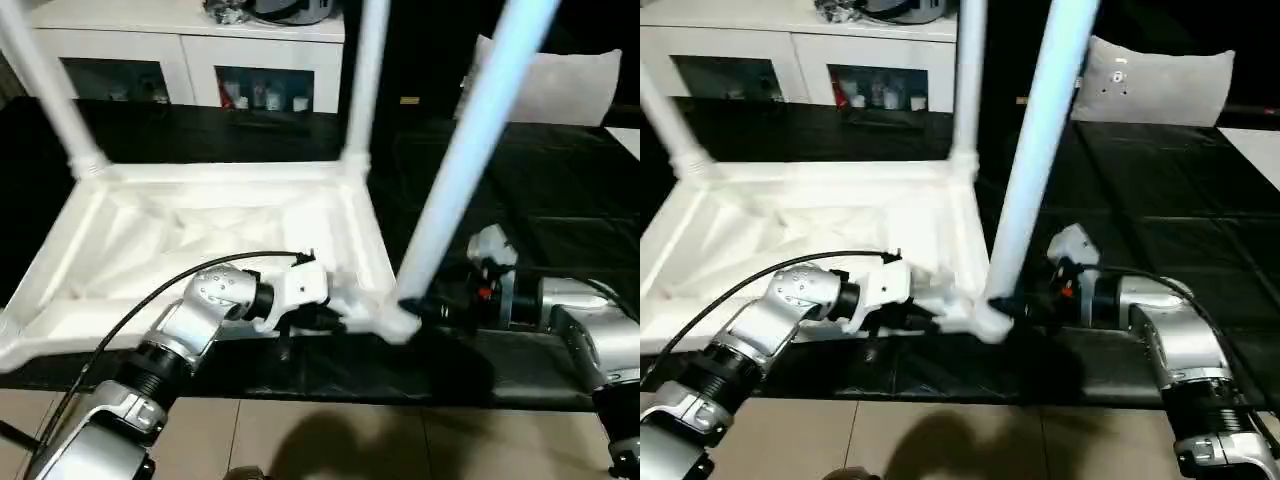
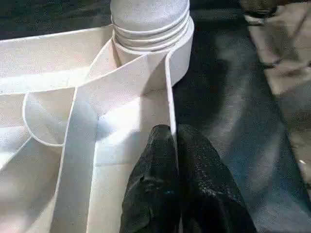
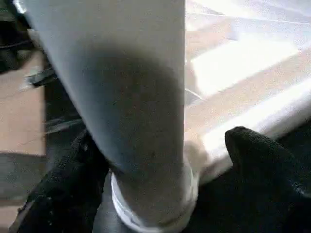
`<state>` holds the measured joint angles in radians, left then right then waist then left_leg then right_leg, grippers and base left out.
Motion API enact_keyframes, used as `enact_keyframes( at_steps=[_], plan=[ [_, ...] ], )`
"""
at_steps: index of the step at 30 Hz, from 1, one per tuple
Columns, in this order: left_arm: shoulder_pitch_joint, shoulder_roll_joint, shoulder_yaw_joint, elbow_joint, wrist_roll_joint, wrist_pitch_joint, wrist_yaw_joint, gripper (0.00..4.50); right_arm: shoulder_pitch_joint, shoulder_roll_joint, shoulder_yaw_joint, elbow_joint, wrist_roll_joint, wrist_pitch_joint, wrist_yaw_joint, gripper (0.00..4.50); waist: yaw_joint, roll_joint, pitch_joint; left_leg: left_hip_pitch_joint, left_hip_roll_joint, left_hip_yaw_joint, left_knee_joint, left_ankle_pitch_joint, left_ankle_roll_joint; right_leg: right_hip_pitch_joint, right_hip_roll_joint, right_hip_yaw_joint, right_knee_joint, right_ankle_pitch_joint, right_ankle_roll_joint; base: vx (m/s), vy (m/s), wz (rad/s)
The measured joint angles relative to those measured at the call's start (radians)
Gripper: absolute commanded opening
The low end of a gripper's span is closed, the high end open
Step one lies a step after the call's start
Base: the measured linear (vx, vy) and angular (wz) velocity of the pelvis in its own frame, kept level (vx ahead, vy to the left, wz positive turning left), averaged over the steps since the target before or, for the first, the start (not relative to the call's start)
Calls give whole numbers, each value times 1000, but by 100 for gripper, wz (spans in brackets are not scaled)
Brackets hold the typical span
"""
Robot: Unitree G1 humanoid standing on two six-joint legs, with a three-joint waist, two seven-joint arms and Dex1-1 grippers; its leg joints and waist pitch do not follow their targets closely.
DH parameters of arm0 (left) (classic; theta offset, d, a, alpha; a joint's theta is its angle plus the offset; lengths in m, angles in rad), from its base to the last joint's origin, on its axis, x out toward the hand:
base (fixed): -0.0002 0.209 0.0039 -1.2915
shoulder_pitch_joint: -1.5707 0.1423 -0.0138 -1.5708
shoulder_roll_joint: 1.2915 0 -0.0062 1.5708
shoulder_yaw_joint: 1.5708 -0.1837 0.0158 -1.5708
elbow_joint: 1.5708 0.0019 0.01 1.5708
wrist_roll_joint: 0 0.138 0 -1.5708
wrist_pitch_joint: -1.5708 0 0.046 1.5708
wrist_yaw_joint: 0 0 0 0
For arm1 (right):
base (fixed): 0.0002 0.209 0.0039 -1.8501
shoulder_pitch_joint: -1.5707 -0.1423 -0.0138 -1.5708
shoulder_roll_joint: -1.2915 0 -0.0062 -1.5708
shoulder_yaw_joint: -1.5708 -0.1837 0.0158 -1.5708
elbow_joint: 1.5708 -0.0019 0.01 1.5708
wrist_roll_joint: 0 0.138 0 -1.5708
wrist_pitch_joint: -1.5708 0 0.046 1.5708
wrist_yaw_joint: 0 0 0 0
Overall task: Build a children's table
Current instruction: Rotate leg to tighten
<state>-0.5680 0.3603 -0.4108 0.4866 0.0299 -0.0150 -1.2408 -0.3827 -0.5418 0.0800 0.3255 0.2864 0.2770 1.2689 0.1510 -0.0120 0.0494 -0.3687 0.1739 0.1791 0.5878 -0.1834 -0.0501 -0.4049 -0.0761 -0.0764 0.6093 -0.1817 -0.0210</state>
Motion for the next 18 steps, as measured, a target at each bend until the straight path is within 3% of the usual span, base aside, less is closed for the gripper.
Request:
enact_keyframes(
  at_steps=[7,18],
  plan=[
    [-1,7,-7,4,-6,-18,-38,0,7,-4,31,-8,17,21,61,296,0,0,0,0,0,0,1,0,0,0,0,0,1,0,0,0,0,0],
    [-4,-5,-6,18,-17,-25,-48,0,7,-7,46,-10,25,47,86,225,7,-1,0,0,0,0,1,0,0,0,0,0,1,0,0,0,0,0]
  ],
)
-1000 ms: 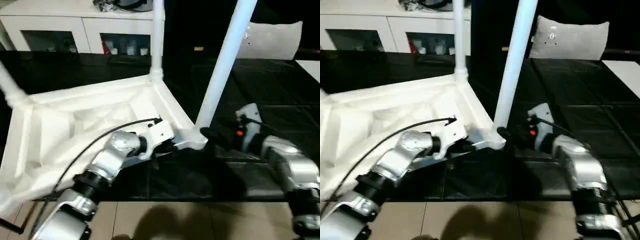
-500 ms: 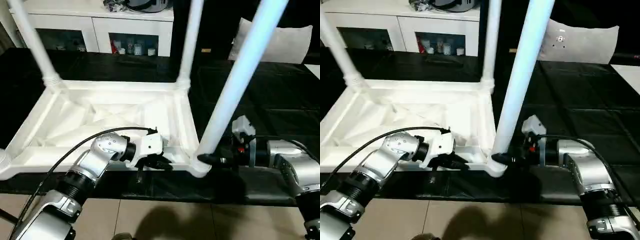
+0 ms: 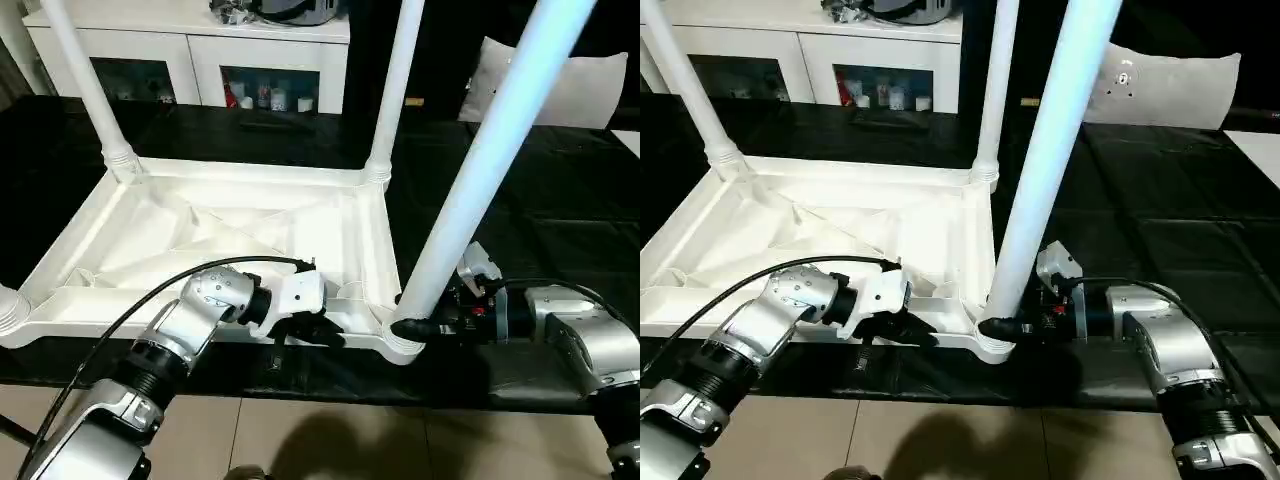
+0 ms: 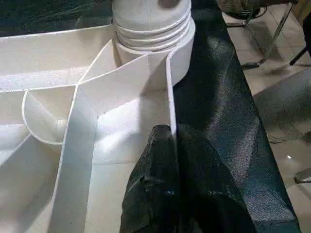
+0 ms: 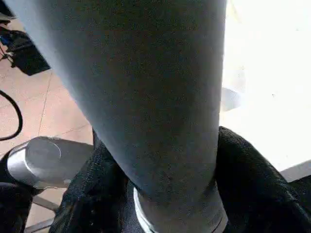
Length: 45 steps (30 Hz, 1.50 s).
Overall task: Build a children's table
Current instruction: Rotate leg to tighten
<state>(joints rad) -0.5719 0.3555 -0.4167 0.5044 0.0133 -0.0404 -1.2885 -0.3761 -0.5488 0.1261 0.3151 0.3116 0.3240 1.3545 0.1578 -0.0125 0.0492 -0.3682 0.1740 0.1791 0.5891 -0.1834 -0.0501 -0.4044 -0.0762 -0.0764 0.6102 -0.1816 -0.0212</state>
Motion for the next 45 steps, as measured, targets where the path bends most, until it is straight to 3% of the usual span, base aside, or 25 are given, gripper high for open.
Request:
enact_keyframes(
  at_steps=[6,8,11,16,18,20,21,28,37,45],
  plan=[
    [15,-10,35,-17,-5,99,56,0,-35,77,-36,114,-2,-44,-48,214,-19,-1,-2,4,0,0,2,0,0,3,0,0,1,-1,2,0,0,0],
    [18,-33,61,-18,11,159,143,0,-96,125,-54,236,-13,-89,-125,214,-41,-2,-2,7,1,0,4,1,-1,5,0,0,1,-1,3,0,0,0],
    [5,-116,98,-17,46,288,322,0,-161,203,-106,328,-38,-86,-362,212,-74,-4,0,9,0,0,7,1,-1,7,0,0,-1,-1,3,0,0,0],
    [-20,-227,120,-15,68,424,519,0,-164,310,-171,285,-65,-26,-686,212,-98,-9,-2,9,0,0,6,1,-1,6,0,0,-3,-1,3,0,0,0],
    [-26,-261,128,-9,78,448,579,0,-171,346,-182,289,-80,-55,-770,212,-99,-9,-2,9,0,0,5,1,-1,5,0,0,-3,-1,3,0,0,0],
    [-29,-293,130,-11,85,470,624,0,-180,371,-199,310,-87,-86,-827,276,-98,-9,-2,7,0,0,3,0,0,4,0,0,-3,-1,3,0,0,0],
    [-29,-300,132,-12,87,475,634,0,-183,378,-204,316,-86,-93,-836,276,-98,-9,-2,8,-1,0,3,0,0,4,0,0,-3,-1,3,0,0,0],
    [-28,-276,107,-29,91,450,604,0,-134,363,-206,228,-69,-42,-800,331,-75,-9,-2,1,1,0,-6,0,0,1,2,-2,-3,1,1,0,0,0],
    [-27,-196,92,-25,91,366,504,0,-56,222,-160,186,-61,-81,-554,414,-61,-8,-1,0,0,-1,-4,0,0,-1,0,-2,-5,3,-2,0,0,0],
    [-22,-88,73,0,70,211,331,0,-8,72,-122,118,-42,-127,-281,414,-57,-8,-1,0,1,-3,-4,0,0,-1,1,-6,-5,2,0,0,0,0]
  ],
)
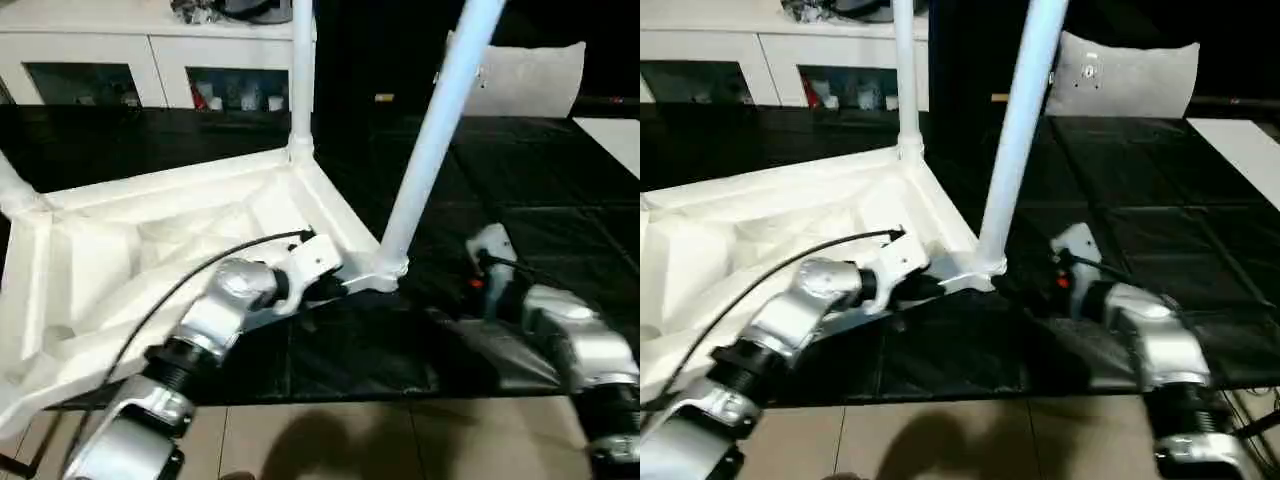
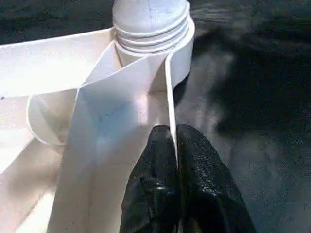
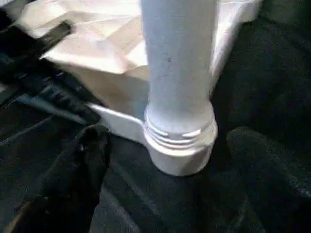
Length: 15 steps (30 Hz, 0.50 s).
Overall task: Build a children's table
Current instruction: Rotate leg to tighten
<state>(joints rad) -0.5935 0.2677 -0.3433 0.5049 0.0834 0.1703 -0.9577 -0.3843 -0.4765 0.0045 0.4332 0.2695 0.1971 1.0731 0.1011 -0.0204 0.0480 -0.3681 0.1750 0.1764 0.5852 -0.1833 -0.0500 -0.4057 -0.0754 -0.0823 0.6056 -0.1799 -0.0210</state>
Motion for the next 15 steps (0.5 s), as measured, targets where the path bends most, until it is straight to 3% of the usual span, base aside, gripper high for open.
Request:
enact_keyframes(
  at_steps=[1,9,15],
  plan=[
    [3,14,-4,-4,-11,-11,-36,0,0,-9,5,0,0,-13,26,387,3,0,0,0,0,0,0,0,0,0,0,0,0,1,-2,0,0,0],
    [13,93,-47,-19,-46,-111,-239,0,-9,-43,47,0,6,-33,173,336,44,0,0,-1,0,-1,2,0,0,2,-1,-2,0,1,-3,0,0,0],
    [17,115,-65,-23,-59,-147,-312,0,-7,-57,101,-23,11,-23,279,291,49,-2,0,0,0,-1,3,0,0,3,-2,-3,0,1,-3,0,0,0]
  ],
)
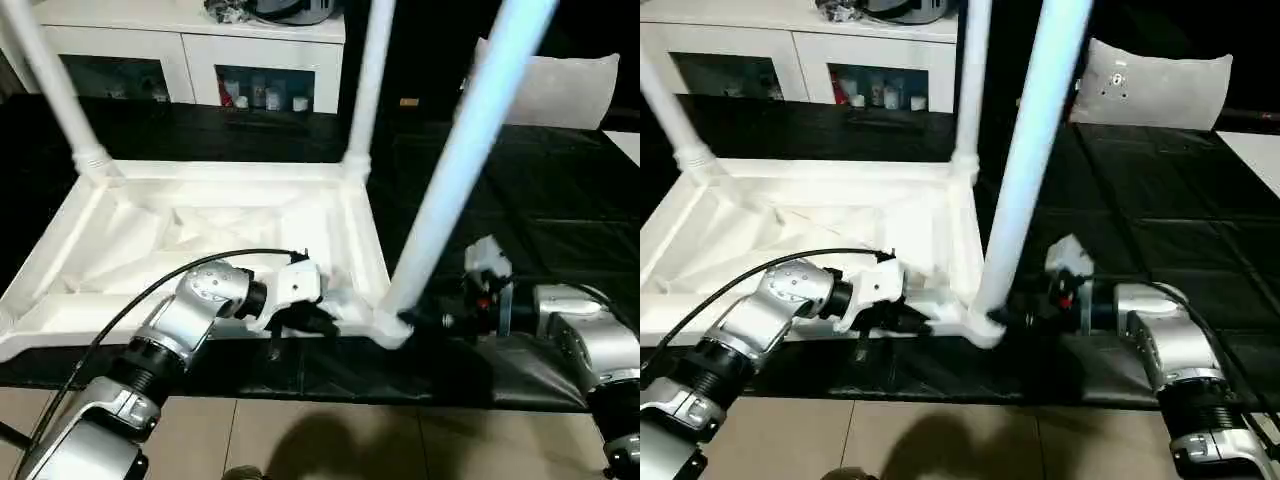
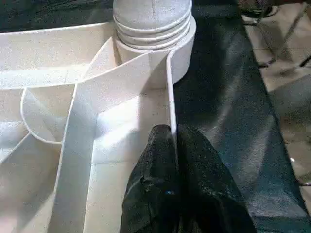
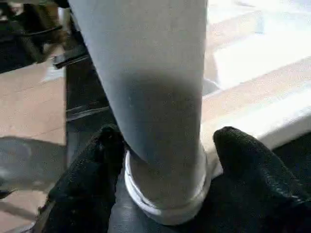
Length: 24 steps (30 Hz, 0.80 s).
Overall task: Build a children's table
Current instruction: Rotate leg to tighten
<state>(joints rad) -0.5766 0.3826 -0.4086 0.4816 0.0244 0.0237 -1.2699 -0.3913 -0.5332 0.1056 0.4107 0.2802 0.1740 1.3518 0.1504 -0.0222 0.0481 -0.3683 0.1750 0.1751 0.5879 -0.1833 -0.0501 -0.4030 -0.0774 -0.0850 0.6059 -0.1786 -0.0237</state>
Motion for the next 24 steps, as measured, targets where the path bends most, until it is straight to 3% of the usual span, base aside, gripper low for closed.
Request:
enact_keyframes(
  at_steps=[2,7,15,18,21,24],
  plan=[
    [0,5,-4,0,-1,-7,-16,0,0,0,16,-1,0,0,15,255,0,0,0,0,0,0,0,0,0,0,0,0,0,0,0,0,0,0],
    [0,5,-5,0,-3,-12,-31,0,-3,4,23,9,-1,-2,34,215,0,-1,0,0,0,0,1,0,0,0,0,0,0,0,0,0,0,0],
    [3,4,-5,0,-8,-18,-32,0,-6,3,23,16,1,3,47,198,0,-2,0,0,0,0,0,0,0,0,0,0,0,0,0,0,0,0],
    [10,-10,2,-4,-10,2,-16,0,16,10,9,-12,9,39,18,196,2,-3,-1,1,0,0,0,0,0,1,0,0,0,0,0,0,0,0],
    [11,-20,23,-5,-7,65,40,0,25,67,-22,-24,6,81,-98,196,-8,-3,-1,4,1,0,2,1,-1,3,0,0,2,-2,4,0,0,0],
    [10,-51,59,-5,12,154,132,0,19,146,-61,-28,-6,130,-278,196,-29,-3,-1,9,1,0,3,2,-2,6,0,-1,3,-2,4,0,0,0]
  ],
)
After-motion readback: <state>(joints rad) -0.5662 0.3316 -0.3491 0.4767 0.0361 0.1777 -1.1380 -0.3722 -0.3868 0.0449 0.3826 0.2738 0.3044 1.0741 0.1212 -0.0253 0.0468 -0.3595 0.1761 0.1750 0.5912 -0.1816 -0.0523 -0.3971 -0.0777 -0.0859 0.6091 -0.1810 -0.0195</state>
